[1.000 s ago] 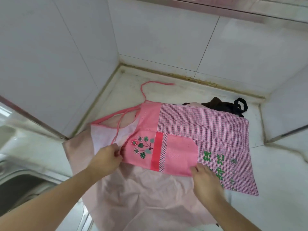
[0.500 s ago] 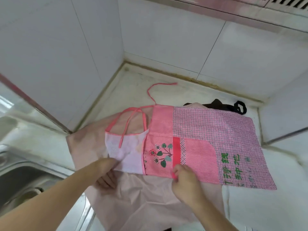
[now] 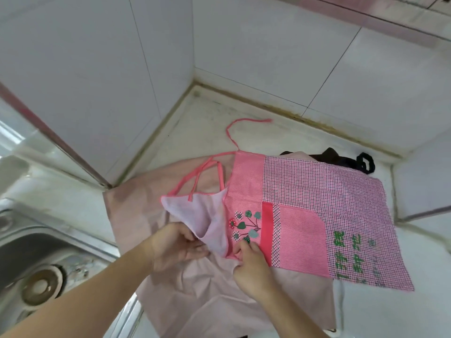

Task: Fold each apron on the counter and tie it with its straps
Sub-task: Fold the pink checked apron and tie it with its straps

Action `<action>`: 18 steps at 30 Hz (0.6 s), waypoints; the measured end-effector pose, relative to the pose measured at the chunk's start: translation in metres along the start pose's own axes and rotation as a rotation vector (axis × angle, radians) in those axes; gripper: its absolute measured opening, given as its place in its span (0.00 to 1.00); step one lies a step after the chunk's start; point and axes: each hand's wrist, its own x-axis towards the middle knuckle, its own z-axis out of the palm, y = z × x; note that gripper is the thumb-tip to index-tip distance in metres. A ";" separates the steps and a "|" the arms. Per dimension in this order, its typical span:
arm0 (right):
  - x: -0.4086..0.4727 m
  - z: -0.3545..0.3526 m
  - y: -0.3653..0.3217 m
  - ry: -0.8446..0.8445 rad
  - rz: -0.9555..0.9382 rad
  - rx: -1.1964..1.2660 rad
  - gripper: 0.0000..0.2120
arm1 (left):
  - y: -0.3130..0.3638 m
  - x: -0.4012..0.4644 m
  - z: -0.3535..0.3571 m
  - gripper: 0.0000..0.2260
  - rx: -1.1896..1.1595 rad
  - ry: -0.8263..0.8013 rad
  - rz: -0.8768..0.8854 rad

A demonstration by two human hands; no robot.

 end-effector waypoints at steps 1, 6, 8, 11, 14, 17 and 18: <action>0.000 0.001 0.000 0.002 -0.005 -0.011 0.22 | -0.001 0.003 0.005 0.18 0.039 0.008 -0.003; 0.000 0.003 0.000 0.000 -0.011 -0.086 0.21 | -0.001 0.008 0.018 0.23 0.125 -0.036 -0.054; 0.000 0.002 -0.001 -0.012 -0.008 -0.105 0.19 | -0.002 0.010 0.018 0.24 0.139 -0.041 -0.071; 0.000 0.000 -0.004 -0.032 0.015 -0.117 0.19 | -0.002 0.011 0.019 0.14 0.182 -0.005 -0.033; -0.001 -0.003 -0.006 -0.049 0.042 -0.090 0.19 | 0.001 0.010 0.014 0.07 0.145 0.128 0.030; -0.002 -0.005 -0.005 -0.074 0.048 -0.083 0.21 | 0.012 0.002 0.001 0.08 0.014 0.273 0.071; -0.002 -0.005 -0.004 -0.083 0.057 -0.078 0.21 | 0.016 -0.003 -0.005 0.09 0.002 0.310 0.082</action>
